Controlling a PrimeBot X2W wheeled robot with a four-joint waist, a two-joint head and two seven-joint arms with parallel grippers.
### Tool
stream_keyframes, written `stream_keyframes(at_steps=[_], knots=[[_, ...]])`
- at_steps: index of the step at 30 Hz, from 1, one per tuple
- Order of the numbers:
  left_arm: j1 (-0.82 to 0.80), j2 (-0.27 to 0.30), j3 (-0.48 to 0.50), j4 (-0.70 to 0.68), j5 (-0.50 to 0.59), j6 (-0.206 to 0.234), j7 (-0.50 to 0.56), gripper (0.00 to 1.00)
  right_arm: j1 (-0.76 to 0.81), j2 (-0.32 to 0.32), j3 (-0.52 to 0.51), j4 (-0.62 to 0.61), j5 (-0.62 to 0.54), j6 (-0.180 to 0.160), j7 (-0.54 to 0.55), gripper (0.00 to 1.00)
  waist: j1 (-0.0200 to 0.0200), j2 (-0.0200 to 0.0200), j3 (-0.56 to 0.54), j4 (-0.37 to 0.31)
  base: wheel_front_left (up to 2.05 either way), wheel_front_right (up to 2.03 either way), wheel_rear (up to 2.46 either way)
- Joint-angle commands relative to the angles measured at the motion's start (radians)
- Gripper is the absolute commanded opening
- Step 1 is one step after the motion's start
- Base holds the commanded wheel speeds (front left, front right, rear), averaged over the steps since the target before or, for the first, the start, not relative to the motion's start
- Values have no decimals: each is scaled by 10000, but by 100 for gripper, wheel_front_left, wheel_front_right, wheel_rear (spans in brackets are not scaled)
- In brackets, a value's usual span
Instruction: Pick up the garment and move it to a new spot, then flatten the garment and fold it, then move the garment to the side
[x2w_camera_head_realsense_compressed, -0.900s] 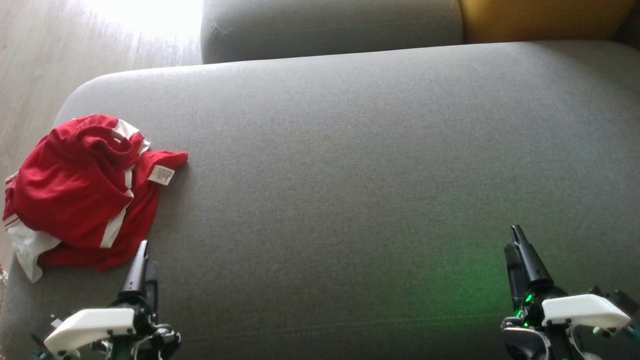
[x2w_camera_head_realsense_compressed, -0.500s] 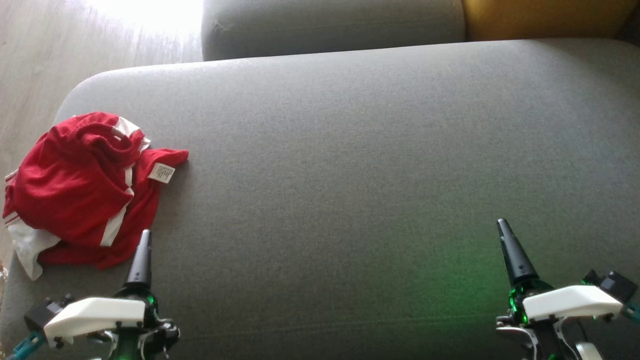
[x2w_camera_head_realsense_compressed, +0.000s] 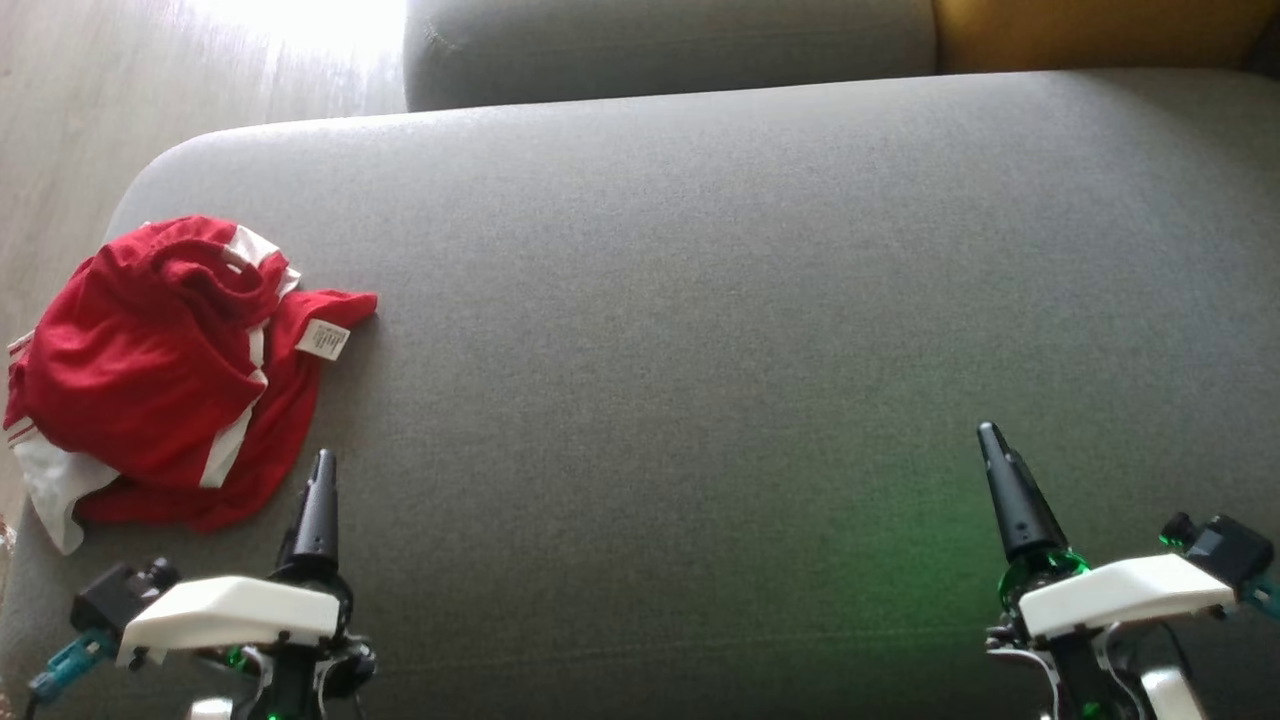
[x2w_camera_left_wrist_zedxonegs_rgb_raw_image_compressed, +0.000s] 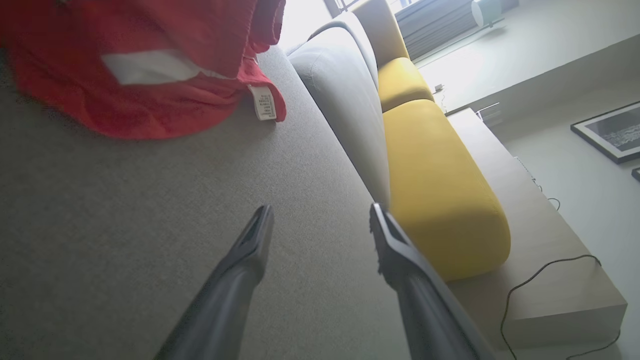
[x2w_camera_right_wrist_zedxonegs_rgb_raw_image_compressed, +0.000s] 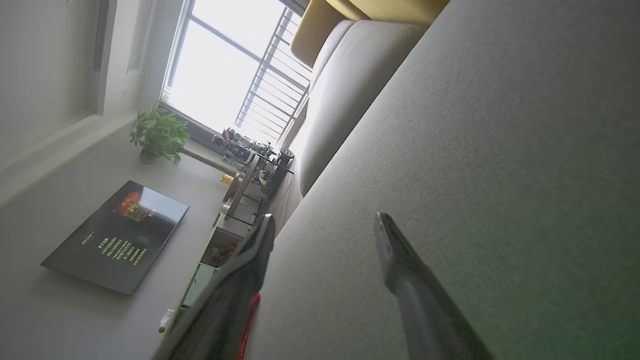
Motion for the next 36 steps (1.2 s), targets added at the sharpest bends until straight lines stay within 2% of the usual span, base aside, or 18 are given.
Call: stream_keyframes(at_steps=[1, 26, 36], knots=[[-497, 120, 91, -488, 484, 88, -165, 100, -605, -63, 218, -500, -493, -1, -157, 100, 0, -1, 41, 7, 0, 0, 0], [-350, 211, -141, -1351, 3716, 863, -866, 100, -647, -91, 749, -912, -3787, -1, -865, 100, -1, -1, -66, 0, 0, 0, 0], [-256, 251, -287, -1444, 4978, 995, -1159, 100, -658, -103, 942, -1006, -5076, -1, -1160, 100, -1, -1, -101, -36, 0, 0, 0]])
